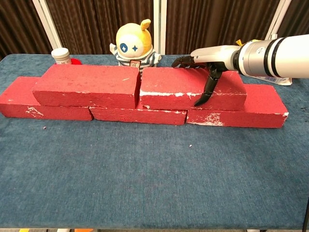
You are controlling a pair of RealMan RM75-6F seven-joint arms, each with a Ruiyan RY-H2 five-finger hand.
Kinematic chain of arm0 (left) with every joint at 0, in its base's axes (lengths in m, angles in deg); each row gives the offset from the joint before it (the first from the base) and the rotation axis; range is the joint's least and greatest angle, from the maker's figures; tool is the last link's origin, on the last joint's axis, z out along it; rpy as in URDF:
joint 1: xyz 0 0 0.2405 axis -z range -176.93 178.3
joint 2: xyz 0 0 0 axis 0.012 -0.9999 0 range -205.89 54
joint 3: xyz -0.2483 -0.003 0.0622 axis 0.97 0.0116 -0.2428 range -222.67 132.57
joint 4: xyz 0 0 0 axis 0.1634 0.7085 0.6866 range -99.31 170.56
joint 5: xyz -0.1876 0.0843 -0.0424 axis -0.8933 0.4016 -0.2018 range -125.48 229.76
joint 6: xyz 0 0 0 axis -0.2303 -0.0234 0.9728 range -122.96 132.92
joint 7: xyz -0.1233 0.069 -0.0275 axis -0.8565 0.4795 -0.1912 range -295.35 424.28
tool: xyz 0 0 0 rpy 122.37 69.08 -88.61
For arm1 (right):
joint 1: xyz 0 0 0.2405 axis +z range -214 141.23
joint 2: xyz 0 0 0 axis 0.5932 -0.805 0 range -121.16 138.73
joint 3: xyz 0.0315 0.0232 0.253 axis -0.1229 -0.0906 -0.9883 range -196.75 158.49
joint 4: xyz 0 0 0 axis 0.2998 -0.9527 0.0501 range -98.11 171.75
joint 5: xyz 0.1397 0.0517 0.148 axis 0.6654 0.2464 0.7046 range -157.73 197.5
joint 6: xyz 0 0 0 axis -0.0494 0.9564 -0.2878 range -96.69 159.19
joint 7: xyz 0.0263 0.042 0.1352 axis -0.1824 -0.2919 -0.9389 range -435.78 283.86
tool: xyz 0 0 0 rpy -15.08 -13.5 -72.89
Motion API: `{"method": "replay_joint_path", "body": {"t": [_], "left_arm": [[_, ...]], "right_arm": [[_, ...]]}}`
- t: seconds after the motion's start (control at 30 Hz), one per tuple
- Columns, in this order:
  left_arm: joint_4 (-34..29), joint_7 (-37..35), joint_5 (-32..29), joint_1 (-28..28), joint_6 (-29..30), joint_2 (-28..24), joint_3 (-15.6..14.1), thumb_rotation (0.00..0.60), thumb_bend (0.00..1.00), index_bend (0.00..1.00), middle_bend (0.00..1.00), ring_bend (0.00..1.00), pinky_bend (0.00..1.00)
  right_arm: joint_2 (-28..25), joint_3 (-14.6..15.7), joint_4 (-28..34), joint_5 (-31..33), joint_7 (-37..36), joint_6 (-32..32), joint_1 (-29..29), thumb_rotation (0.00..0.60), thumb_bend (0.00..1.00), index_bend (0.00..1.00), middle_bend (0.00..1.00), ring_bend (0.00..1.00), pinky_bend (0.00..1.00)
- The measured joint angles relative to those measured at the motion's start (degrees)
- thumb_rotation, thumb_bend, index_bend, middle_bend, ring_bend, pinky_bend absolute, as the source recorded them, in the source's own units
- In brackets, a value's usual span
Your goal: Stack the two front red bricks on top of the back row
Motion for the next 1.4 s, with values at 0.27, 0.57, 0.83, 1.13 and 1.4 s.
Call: {"method": "replay_joint_path", "body": {"t": [0.27,0.57,0.83,1.13,1.4], "left_arm": [[0.22,-0.71,0.1,0.0,-0.14,0.04,-0.07,0.6,0.06,0.0,0.0,0.0,0.0],[0.14,-0.66,-0.01,0.1,-0.49,-0.07,-0.11,0.6,0.06,0.0,0.0,0.0,0.0],[0.1,-0.8,-0.02,0.08,-0.54,-0.22,-0.14,0.6,0.06,0.0,0.0,0.0,0.0],[0.04,-0.72,-0.13,0.28,-0.99,-0.41,-0.12,0.6,0.06,0.0,0.0,0.0,0.0],[0.16,-0.94,-0.22,0.24,-1.05,-0.48,-0.16,0.6,0.06,0.0,0.0,0.0,0.0]], "right_arm": [[0.27,0.02,-0.15,0.35,-0.03,0.0,0.25,0.6,0.07,0.0,0.05,0.07,0.11],[0.25,-0.04,-0.28,0.64,0.09,-0.24,0.76,0.6,0.07,0.0,0.05,0.07,0.11],[-0.04,0.29,0.19,1.07,0.4,-0.12,0.95,0.6,0.07,0.0,0.05,0.06,0.11],[0.42,0.37,0.3,1.76,0.96,0.07,1.54,0.6,0.07,0.0,0.05,0.06,0.1],[0.81,0.81,-0.35,3.03,1.37,0.16,1.78,0.6,0.07,0.0,0.05,0.06,0.1]]}}
